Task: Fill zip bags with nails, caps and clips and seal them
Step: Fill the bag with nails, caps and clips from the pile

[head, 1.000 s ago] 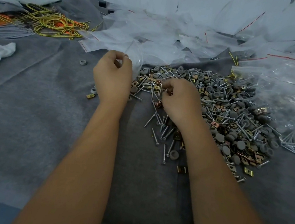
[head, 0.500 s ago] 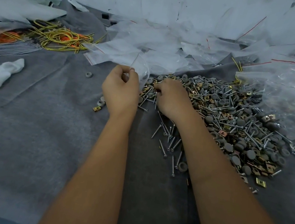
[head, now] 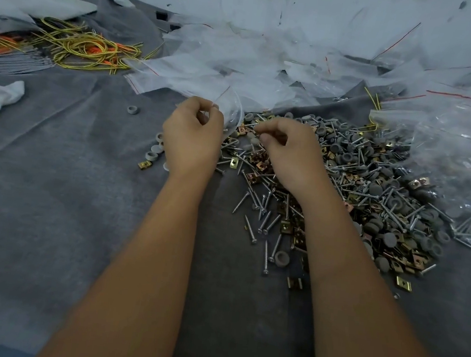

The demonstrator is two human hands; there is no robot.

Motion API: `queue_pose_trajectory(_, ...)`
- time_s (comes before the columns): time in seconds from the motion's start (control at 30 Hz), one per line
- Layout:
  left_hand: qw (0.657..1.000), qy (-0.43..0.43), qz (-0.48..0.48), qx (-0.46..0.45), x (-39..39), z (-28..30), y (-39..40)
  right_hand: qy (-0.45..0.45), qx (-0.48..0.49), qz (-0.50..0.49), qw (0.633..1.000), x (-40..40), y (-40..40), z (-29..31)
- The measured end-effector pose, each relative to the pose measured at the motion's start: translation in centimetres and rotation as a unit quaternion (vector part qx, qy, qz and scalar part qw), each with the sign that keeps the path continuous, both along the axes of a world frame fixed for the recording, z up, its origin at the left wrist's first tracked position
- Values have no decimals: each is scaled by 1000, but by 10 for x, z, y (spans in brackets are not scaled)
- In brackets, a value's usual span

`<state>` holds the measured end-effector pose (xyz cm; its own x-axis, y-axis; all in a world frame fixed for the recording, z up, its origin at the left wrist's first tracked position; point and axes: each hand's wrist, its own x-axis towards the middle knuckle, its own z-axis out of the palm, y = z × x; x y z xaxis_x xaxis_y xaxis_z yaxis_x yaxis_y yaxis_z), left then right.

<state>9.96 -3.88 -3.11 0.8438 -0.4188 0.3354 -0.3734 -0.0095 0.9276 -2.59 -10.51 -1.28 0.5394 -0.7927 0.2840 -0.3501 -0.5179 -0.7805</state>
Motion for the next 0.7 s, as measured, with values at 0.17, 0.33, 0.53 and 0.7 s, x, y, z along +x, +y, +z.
queue_pose_trajectory(0.17, 993, -90, -20, 78, -5, -2, 1, -69, 0, 24, 997, 0, 4, 5)
queue_pose_trajectory(0.33, 988, -121, -43, 90, -7, -2, 0, -49, -85, 22, 995, 5, 7, 3)
queue_pose_trajectory(0.53, 996, -63, -39, 58, -3, 0, 2, -51, -146, -49, 987, 9, 4, -3)
queue_pose_trajectory(0.7, 1000, 11, 7, -8, 3, 1, 3, 3, -105, -79, 991, 0, -5, -1)
